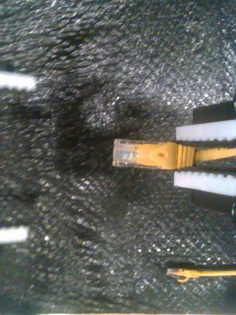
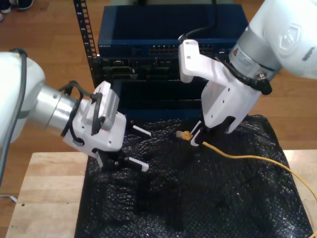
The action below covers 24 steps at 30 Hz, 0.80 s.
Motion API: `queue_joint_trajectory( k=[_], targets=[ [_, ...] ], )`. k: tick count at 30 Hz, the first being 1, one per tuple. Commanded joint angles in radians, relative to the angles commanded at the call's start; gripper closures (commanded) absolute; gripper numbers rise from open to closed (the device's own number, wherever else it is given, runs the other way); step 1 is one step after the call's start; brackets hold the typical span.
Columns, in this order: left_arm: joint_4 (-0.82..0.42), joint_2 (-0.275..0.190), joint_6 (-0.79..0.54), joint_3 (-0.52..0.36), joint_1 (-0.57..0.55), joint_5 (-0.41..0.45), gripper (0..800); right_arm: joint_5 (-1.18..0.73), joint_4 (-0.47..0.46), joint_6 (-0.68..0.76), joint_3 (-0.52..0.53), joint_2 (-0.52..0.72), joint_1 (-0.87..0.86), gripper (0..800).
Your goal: Grab the cable and plug it in
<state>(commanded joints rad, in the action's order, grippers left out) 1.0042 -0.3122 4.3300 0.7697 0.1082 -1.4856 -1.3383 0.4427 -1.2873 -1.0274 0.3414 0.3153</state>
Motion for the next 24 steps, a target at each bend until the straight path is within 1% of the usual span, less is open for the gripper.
queue_joint_trajectory(
  k=[3, 8, 15, 19, 23, 24],
  targets=[
    [0.052, 0.020, 0.006, 0.012, -0.011, -0.002, 0, 0.000, 0.002, 0.002, 0.000, 0.002, 0.002, 786],
    [0.110, 0.023, 0.005, 0.009, -0.032, -0.003, 0, 0.000, 0.020, 0.002, 0.002, 0.000, 0.003, 787],
    [0.117, 0.026, 0.003, 0.008, -0.035, -0.015, 1, 0.002, 0.026, 0.003, 0.005, -0.003, 0.008, 787],
    [0.123, 0.025, 0.003, 0.008, -0.035, -0.052, 3, 0.003, 0.026, 0.003, 0.006, -0.006, 0.009, 787],
    [0.150, 0.025, 0.003, 0.006, -0.034, -0.077, 29, 0.003, 0.028, 0.005, 0.006, -0.008, 0.009, 786],
    [0.152, 0.025, 0.003, 0.005, -0.034, -0.077, 47, 0.003, 0.029, 0.005, 0.006, -0.008, 0.009, 787]
  ],
)
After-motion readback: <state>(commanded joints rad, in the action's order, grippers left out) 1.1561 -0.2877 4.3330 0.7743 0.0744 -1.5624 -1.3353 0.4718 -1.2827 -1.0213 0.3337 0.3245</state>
